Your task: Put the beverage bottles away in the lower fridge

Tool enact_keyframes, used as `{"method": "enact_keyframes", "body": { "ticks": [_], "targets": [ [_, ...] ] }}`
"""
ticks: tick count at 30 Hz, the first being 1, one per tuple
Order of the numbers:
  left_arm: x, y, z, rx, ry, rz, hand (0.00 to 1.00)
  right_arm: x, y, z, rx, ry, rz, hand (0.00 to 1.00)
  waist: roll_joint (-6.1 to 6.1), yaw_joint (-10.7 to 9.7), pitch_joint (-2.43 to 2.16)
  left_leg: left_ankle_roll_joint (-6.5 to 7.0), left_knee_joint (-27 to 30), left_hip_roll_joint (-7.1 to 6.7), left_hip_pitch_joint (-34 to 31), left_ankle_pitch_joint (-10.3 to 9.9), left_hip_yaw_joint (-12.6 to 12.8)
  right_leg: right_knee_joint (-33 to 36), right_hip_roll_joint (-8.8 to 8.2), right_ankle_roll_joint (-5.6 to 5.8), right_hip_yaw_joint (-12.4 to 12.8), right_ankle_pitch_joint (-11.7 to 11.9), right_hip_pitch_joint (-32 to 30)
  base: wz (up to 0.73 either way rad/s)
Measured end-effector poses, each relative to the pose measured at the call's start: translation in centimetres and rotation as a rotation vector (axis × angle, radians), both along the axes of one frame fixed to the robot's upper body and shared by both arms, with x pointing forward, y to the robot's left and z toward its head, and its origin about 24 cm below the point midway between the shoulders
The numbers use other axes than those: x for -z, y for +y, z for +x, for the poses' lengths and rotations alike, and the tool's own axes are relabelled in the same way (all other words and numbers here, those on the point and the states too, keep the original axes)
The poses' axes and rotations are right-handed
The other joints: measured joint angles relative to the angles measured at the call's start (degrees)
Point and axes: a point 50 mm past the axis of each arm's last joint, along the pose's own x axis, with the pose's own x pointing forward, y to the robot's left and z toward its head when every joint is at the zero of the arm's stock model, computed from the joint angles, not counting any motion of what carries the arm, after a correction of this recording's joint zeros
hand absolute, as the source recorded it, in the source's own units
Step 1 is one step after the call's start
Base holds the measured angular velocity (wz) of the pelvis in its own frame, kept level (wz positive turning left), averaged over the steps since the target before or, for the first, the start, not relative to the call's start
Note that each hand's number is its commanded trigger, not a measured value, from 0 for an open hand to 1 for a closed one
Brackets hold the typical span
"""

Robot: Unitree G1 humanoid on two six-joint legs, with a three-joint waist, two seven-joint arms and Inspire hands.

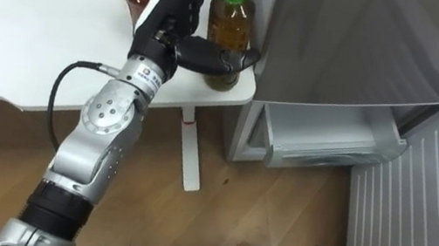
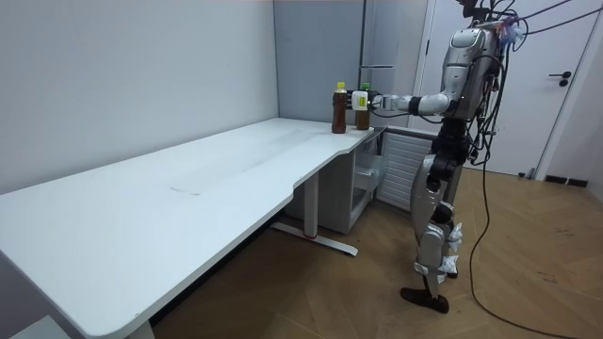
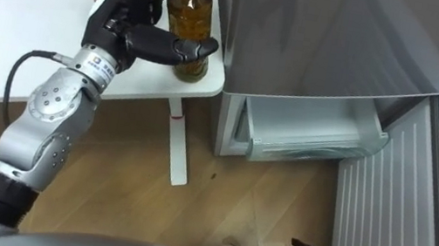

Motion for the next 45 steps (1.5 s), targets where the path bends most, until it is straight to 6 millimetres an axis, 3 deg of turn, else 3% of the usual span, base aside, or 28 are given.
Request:
{"method": "enact_keyframes", "body": {
  "ticks": [13,29,45],
  "targets": [
    [0.1,-0.4,0.1,-0.007,0.008,-0.020,1.00,0.0,0.0,0.2,-0.003,-0.007,-0.001,0.00,0.24,-1.0,0.18,0.00,-0.4,0.06,0.6,0.0,0.2,0.1,0.03,0.00,0.0,0.0,0.3,0.00],
    [0.5,-0.8,0.3,0.026,0.028,-0.025,1.00,0.0,0.1,0.3,-0.001,-0.008,0.001,0.00,0.11,-1.1,-0.09,0.00,-0.4,0.36,-0.4,0.0,0.5,0.1,0.29,-0.16,0.1,0.1,-0.5,-0.01],
    [1.6,-3.6,-0.7,0.215,0.097,-0.009,1.00,-0.1,0.2,1.1,-0.012,-0.026,0.004,0.00,0.68,-1.4,-0.44,0.00,-0.3,0.36,-1.3,0.0,0.4,0.1,0.27,-0.16,-0.1,0.1,-1.1,0.00]
  ]
}}
